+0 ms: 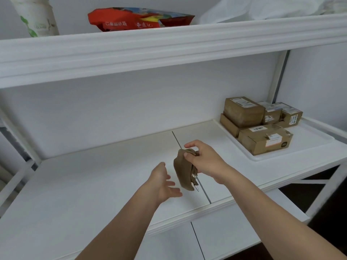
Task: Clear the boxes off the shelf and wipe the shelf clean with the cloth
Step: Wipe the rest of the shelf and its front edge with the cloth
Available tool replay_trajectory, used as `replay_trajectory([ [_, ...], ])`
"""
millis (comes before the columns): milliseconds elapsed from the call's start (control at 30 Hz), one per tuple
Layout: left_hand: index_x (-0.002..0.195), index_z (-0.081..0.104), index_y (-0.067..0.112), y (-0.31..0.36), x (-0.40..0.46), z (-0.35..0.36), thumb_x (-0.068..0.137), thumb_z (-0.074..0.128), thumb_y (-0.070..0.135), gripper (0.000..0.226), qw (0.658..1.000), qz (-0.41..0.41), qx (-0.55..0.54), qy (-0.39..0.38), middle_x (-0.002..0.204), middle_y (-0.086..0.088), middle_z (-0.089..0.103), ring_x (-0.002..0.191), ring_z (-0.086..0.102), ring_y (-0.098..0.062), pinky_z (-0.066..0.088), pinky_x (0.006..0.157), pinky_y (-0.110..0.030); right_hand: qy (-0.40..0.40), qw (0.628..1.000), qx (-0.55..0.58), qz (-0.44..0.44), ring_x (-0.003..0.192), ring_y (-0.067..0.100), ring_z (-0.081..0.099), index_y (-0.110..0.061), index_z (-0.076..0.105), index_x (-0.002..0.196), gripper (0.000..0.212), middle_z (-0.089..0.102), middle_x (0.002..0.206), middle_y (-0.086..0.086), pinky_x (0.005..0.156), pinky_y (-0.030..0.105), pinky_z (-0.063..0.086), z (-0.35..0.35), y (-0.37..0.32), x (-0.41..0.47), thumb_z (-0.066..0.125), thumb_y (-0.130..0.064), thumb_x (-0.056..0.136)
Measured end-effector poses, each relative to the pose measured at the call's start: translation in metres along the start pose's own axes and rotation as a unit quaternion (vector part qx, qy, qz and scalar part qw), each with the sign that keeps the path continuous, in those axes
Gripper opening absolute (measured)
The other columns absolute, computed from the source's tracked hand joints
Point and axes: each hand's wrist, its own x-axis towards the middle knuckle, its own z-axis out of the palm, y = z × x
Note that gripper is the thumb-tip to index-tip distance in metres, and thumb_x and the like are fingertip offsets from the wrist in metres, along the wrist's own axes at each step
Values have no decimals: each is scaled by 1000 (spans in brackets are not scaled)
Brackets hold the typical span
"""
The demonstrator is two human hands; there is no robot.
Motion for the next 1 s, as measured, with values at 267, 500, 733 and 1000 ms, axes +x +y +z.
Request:
replay_trajectory([
  [267, 117, 58, 5, -16, 8, 33, 99, 20, 56, 67, 983, 5, -150, -102, 108, -21, 67, 101, 63, -37, 46, 86, -56, -91, 993, 70, 40, 98, 20, 64, -21, 54, 125, 29, 63, 115, 11, 71, 28, 57, -19, 13, 4, 54, -18, 97],
  [500, 110, 68, 5, -21, 7, 39, 92, 53, 47, 48, 986, 83, -67, -126, 107, -19, 70, 102, 67, -35, 53, 87, -45, -83, 995, 30, 49, 103, 20, 62, -17, 59, 119, 24, 61, 113, 4, 84, 39, 58, -29, 36, 14, 55, -15, 95],
  [733, 111, 62, 3, -18, 16, 31, 98, 50, 17, 22, 988, 103, -51, -99, 101, -22, 70, 86, 70, -36, 54, 85, -47, -52, 994, 41, 87, 106, 19, 61, -18, 57, 127, 32, 59, 117, 6, 92, 32, 54, -31, 45, 23, 58, -23, 95],
  [1000, 115, 62, 5, 0, 23, 40, 101, 43, 17, 27, 986, 86, -30, -137, 113, -19, 68, 108, 63, -34, 47, 99, -44, -106, 974, 126, 155, 109, 17, 63, -14, 66, 115, 33, 67, 115, 4, 95, 36, 54, -40, 47, 19, 49, -38, 100],
])
